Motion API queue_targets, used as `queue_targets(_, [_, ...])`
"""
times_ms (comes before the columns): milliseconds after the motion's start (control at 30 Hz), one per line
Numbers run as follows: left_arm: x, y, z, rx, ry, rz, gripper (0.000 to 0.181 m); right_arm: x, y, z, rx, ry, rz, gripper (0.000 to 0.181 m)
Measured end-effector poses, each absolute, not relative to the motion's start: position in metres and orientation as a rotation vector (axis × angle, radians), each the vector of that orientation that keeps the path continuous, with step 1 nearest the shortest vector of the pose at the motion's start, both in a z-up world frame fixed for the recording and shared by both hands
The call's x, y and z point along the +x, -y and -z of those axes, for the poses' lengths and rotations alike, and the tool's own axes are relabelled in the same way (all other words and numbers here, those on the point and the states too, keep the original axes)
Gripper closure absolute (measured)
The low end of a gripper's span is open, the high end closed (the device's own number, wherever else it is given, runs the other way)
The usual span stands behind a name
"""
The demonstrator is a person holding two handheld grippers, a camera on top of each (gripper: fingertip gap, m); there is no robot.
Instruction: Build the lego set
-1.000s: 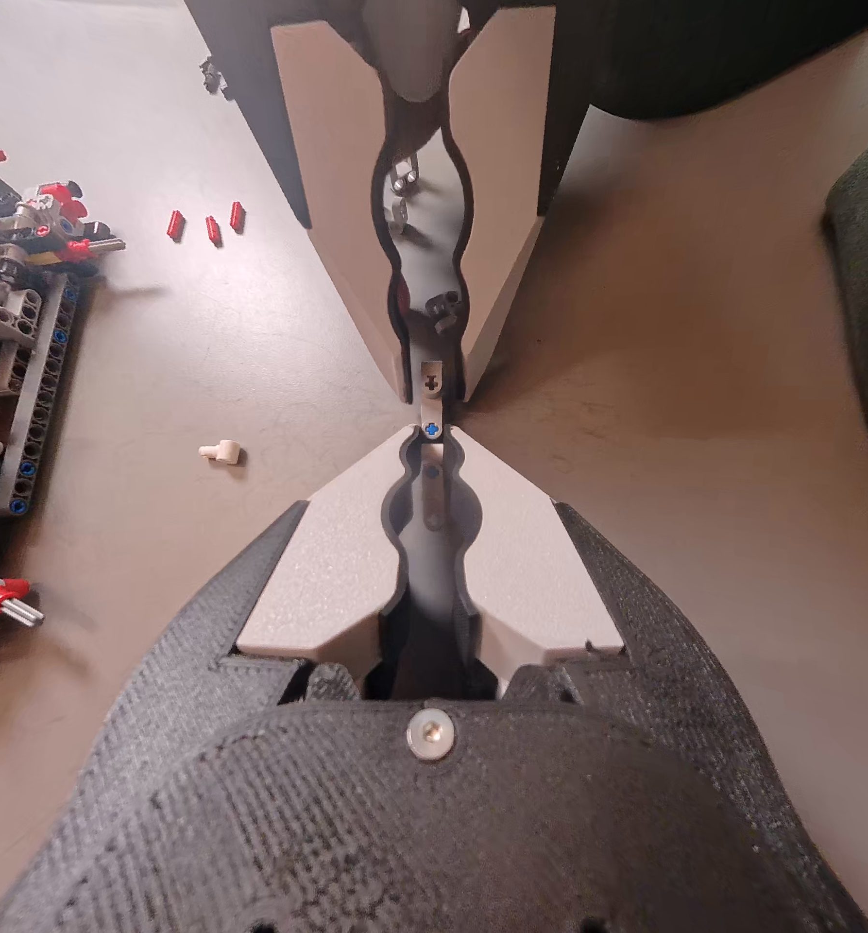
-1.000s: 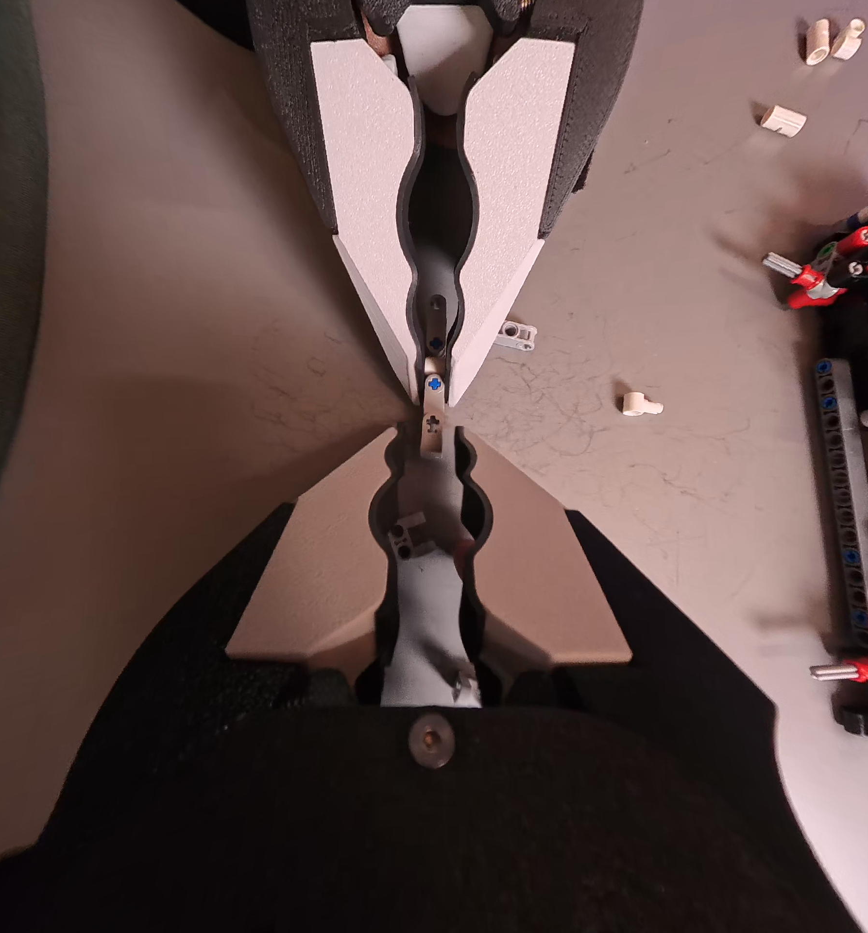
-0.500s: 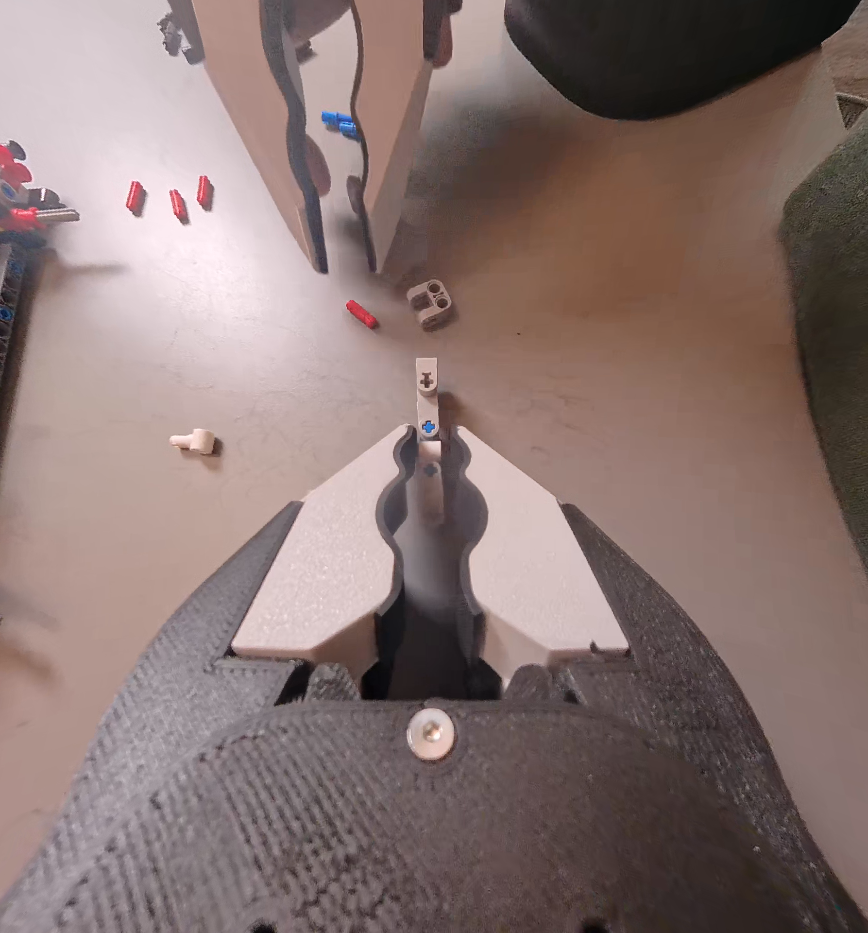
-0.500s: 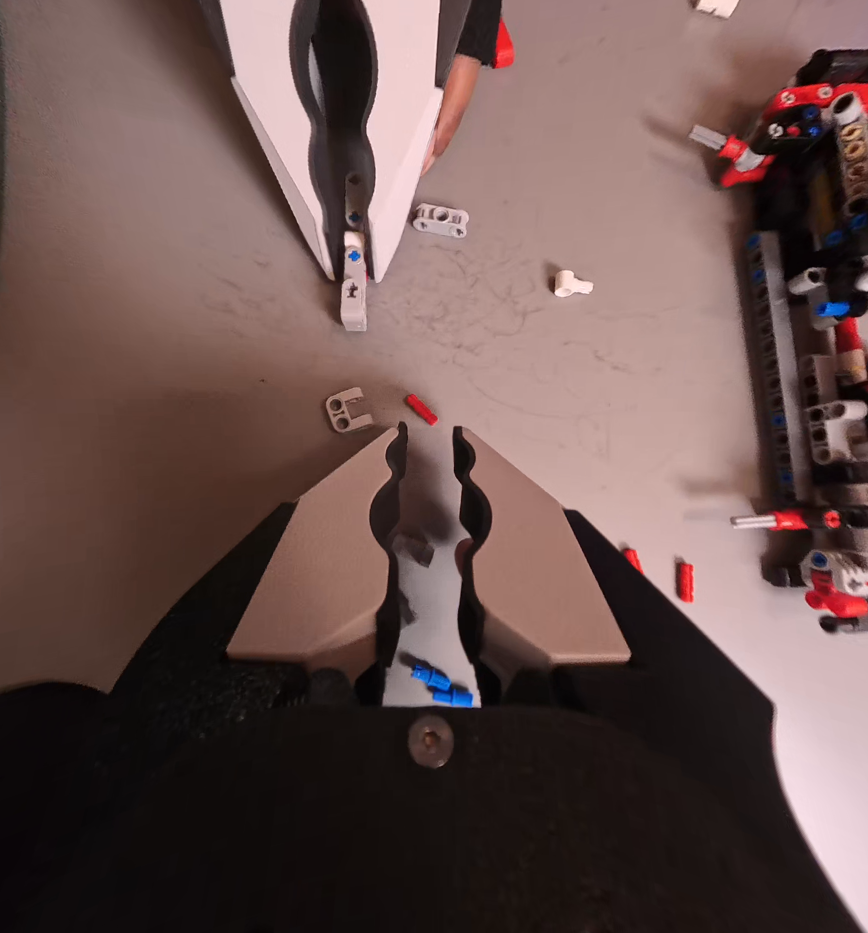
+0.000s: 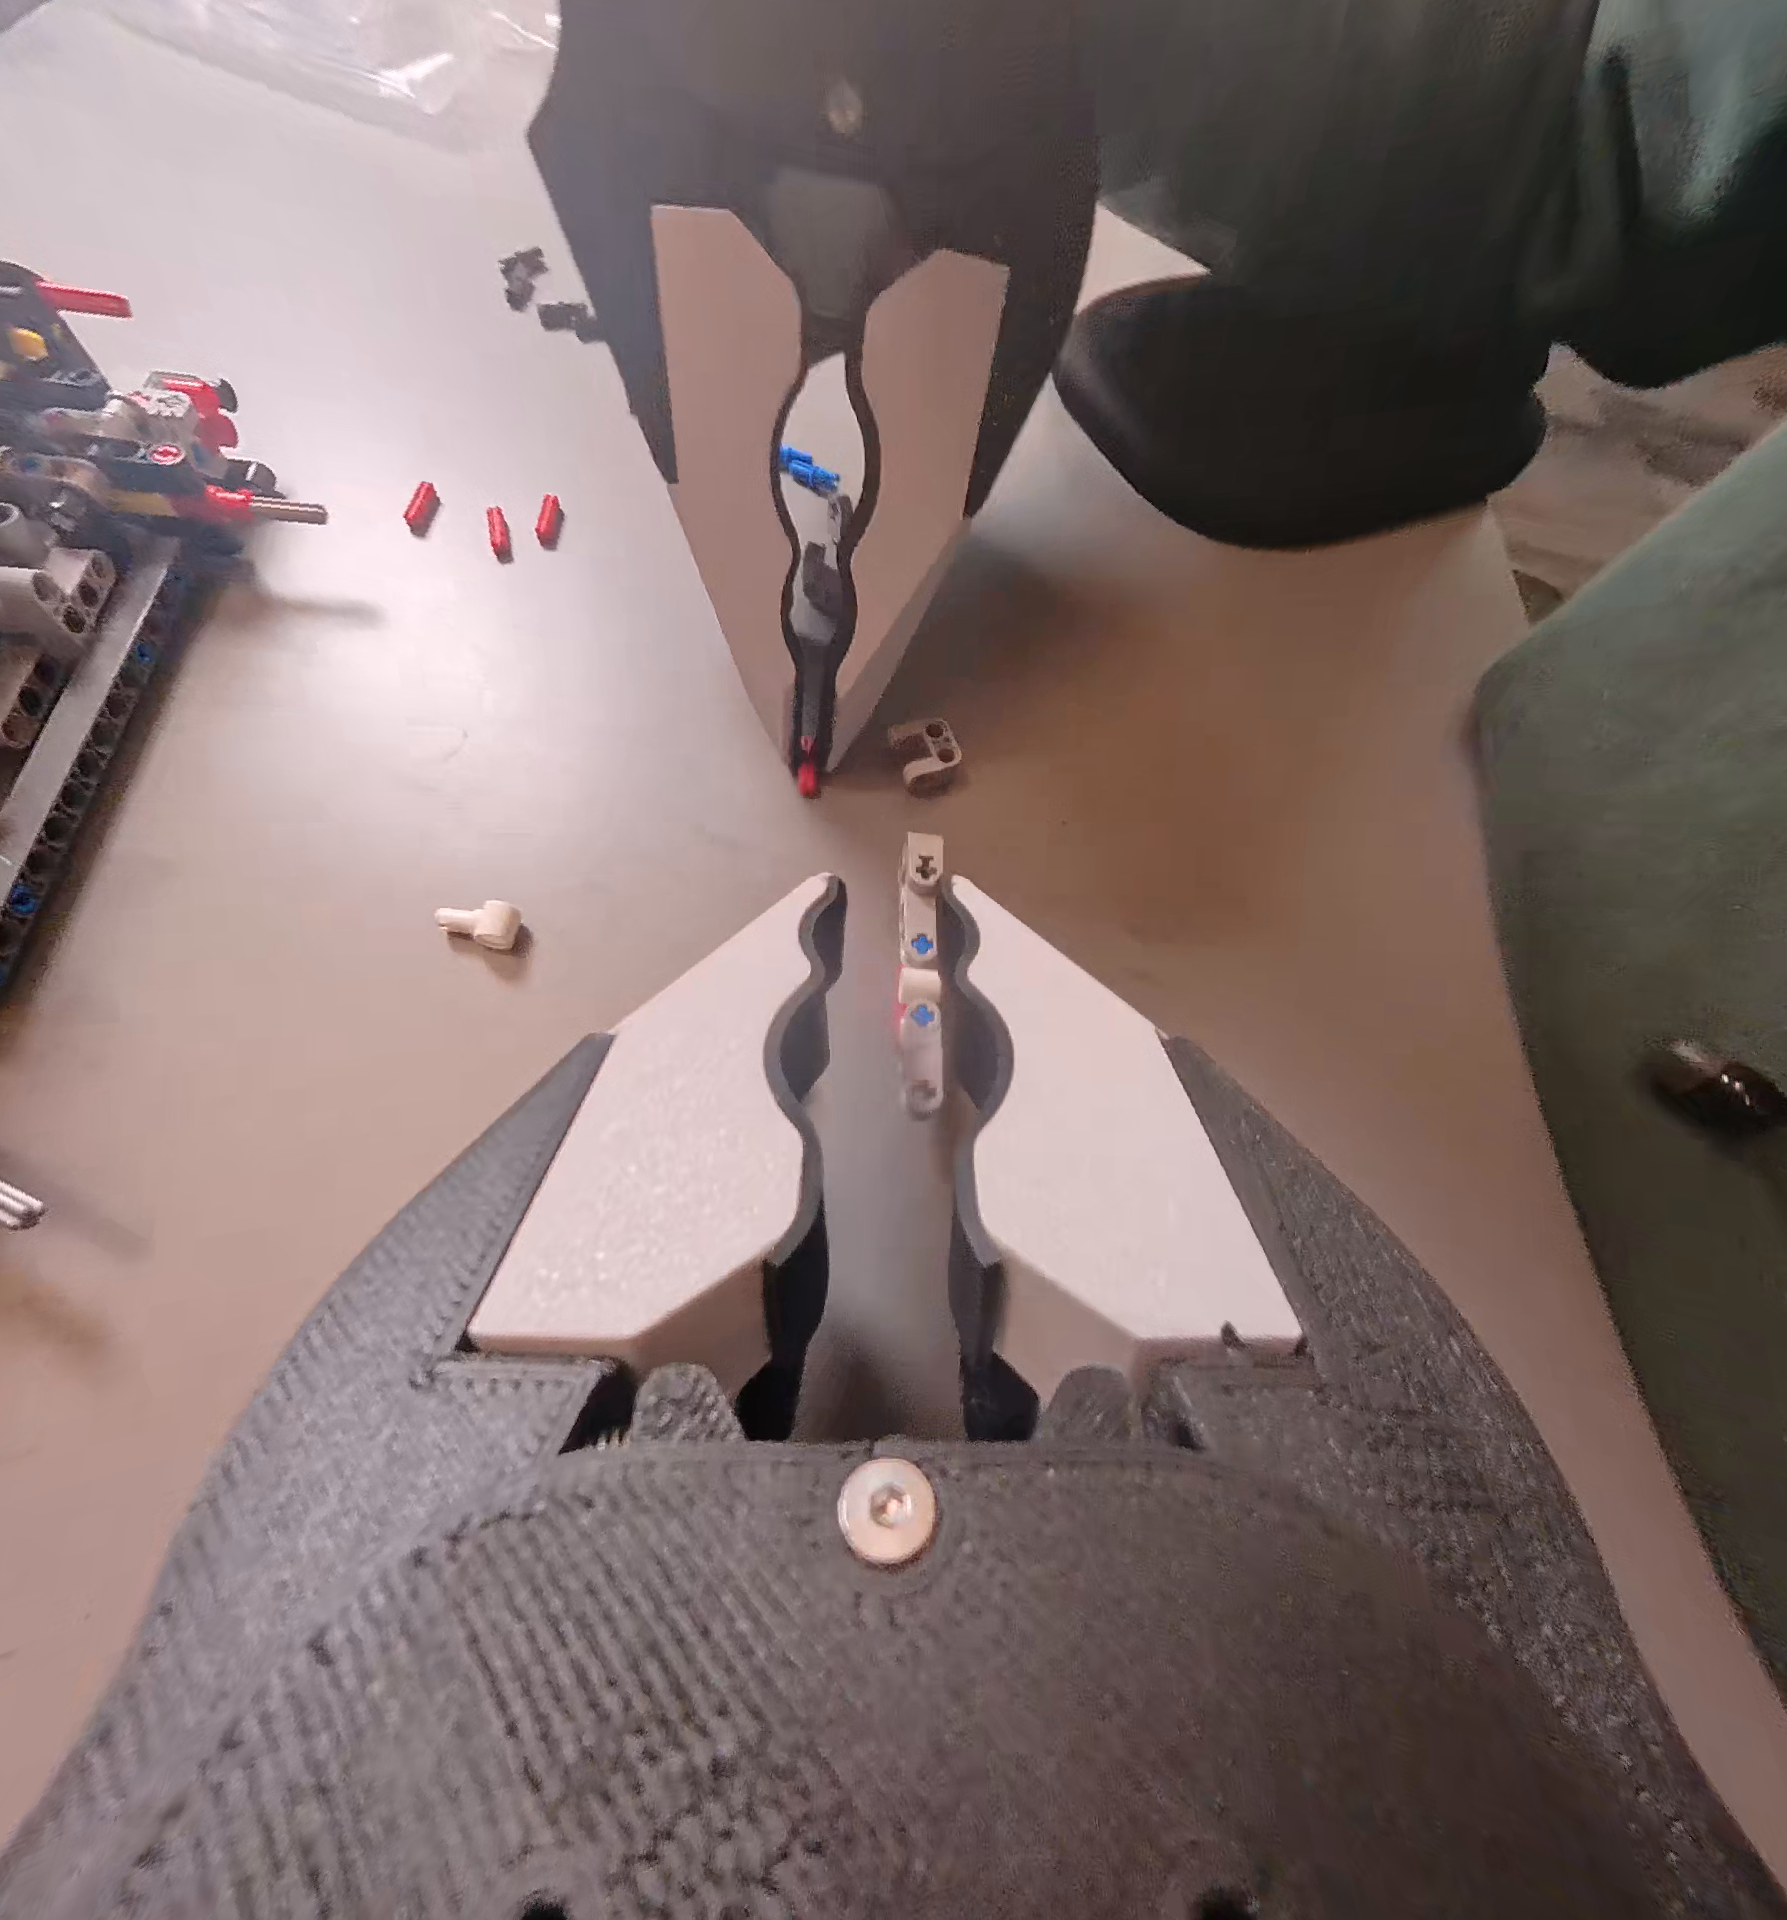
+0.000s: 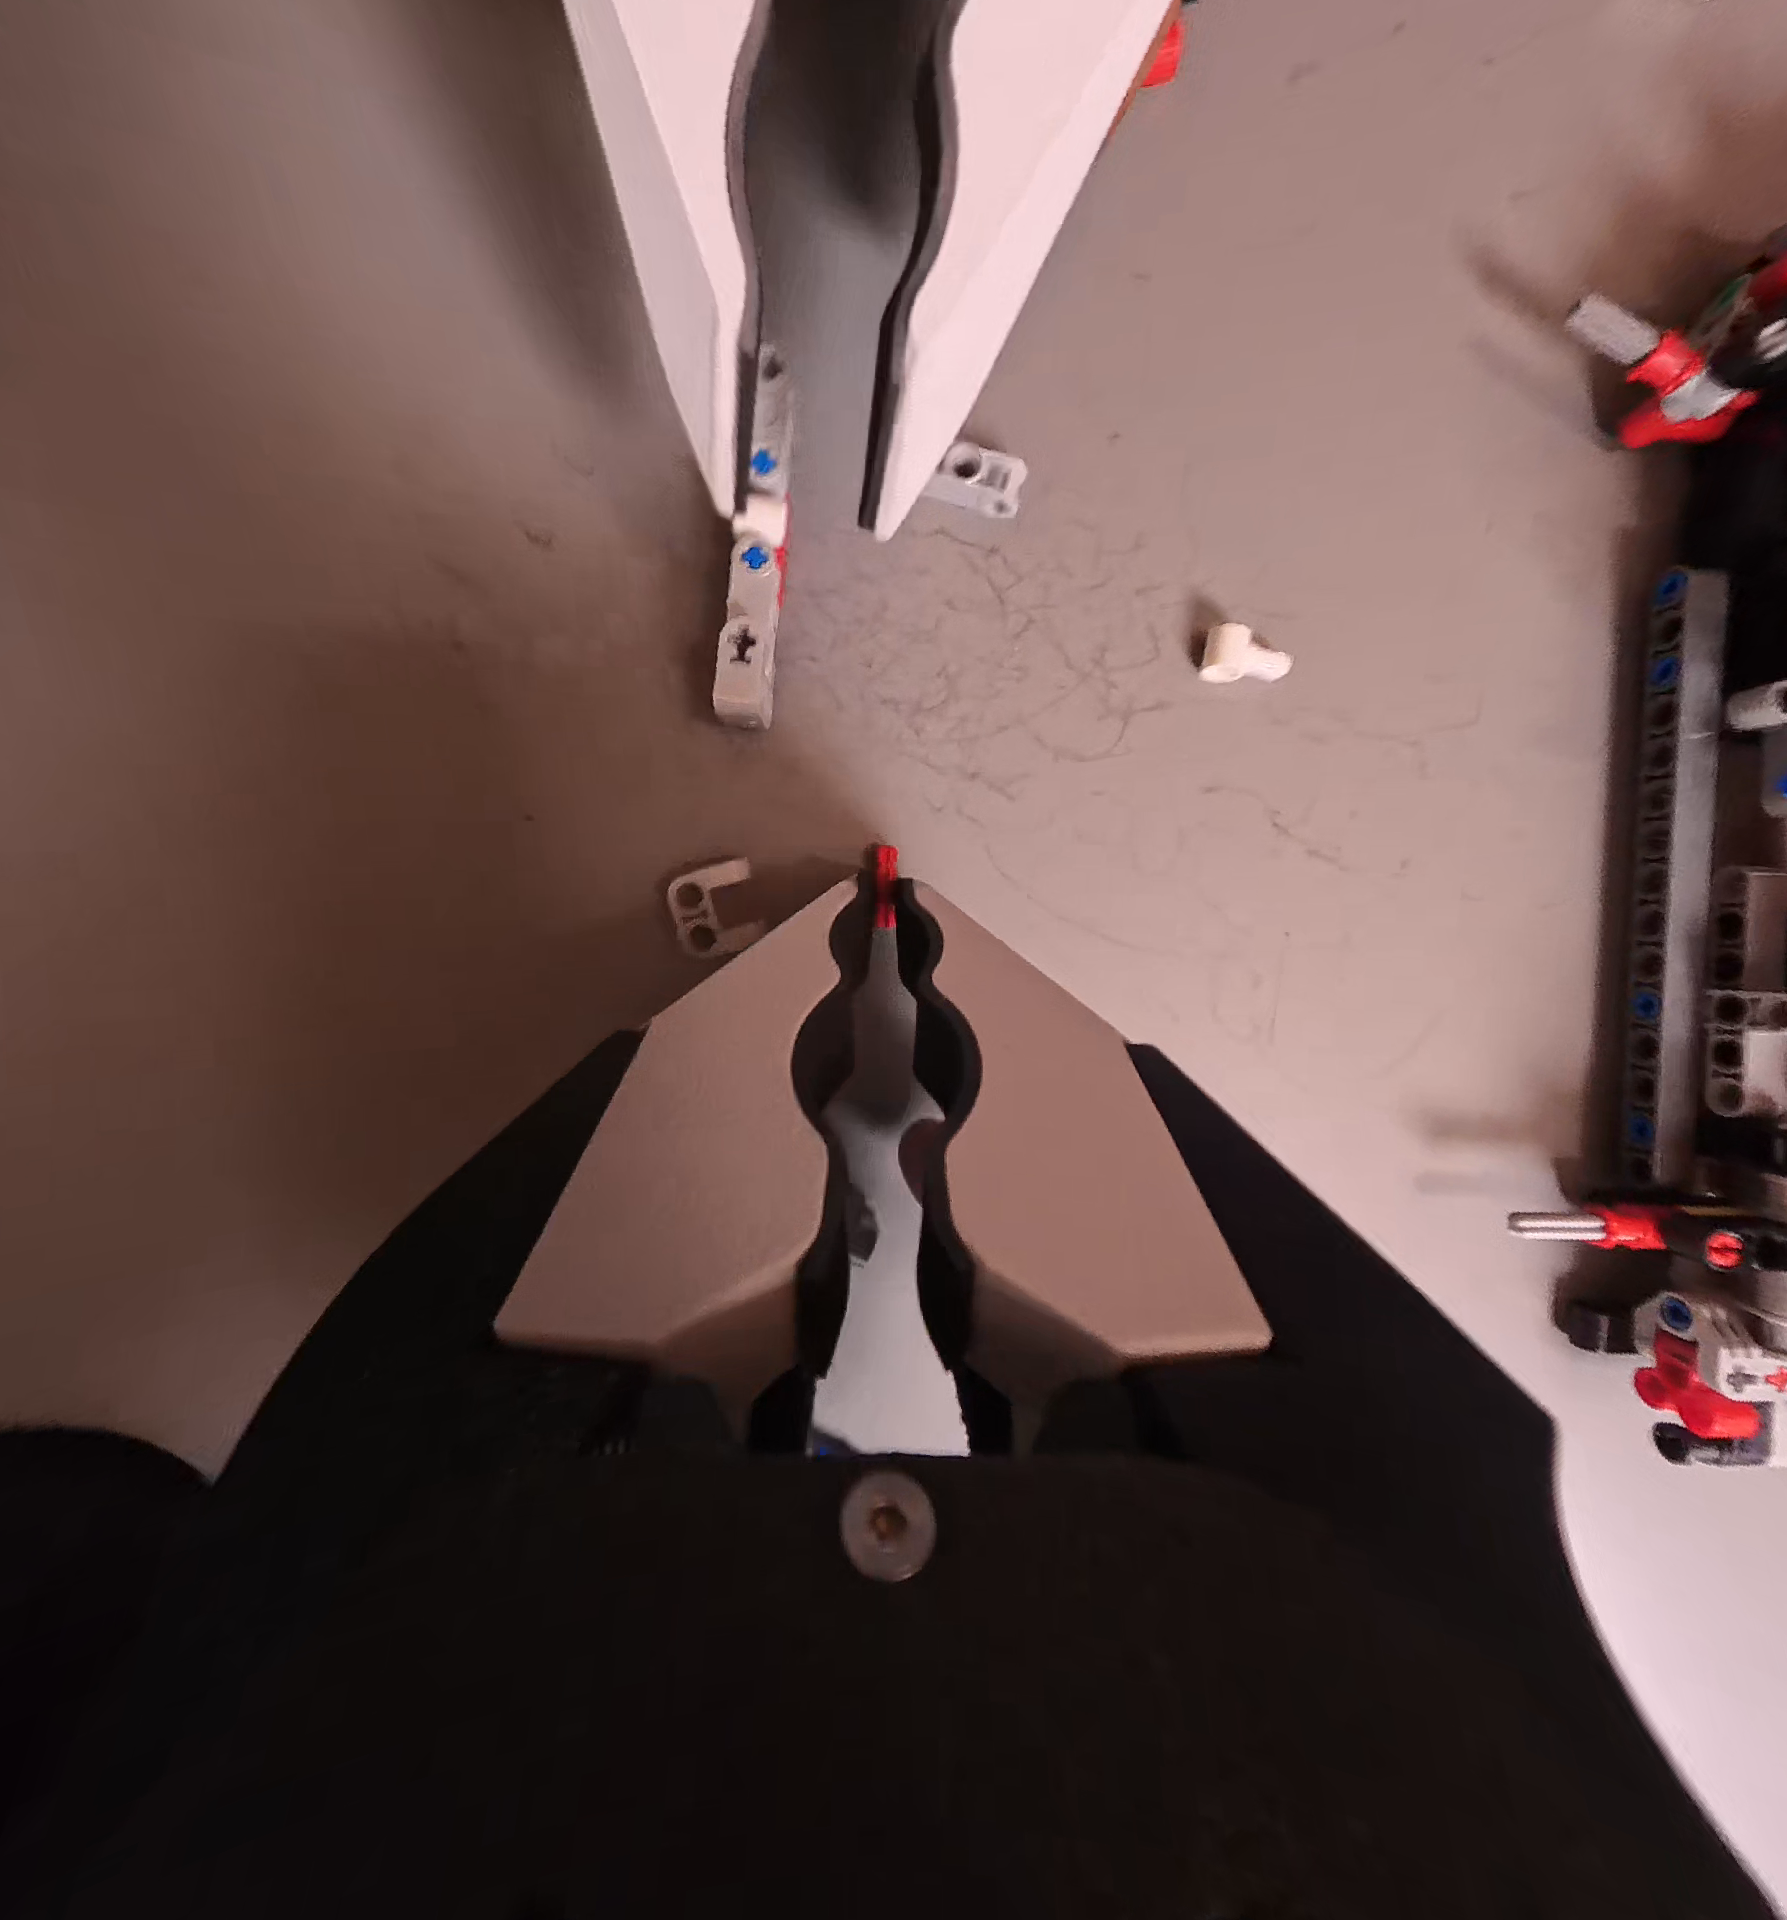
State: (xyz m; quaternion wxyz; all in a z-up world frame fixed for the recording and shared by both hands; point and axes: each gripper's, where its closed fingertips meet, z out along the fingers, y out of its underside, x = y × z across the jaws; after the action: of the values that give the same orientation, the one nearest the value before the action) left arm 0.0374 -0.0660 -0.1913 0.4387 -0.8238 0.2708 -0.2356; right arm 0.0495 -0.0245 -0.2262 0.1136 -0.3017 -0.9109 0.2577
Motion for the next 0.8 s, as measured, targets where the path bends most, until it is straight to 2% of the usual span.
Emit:
queue_targets(300, [0.038,0.060,0.166,-1.963,-0.419,0.849,0.167,0.026,0.065,0.166,-0.577,2.364,-0.786,0.179])
queue_targets(433, [0.039,0.062,0.159,-1.932,-0.400,0.911,0.174,0.025,0.067,0.159,-0.537,2.334,-0.717,0.179])
queue_targets(800, [0.041,0.065,0.145,-1.853,-0.282,1.142,0.175,0.029,0.069,0.148,-0.461,2.268,-0.597,0.179])
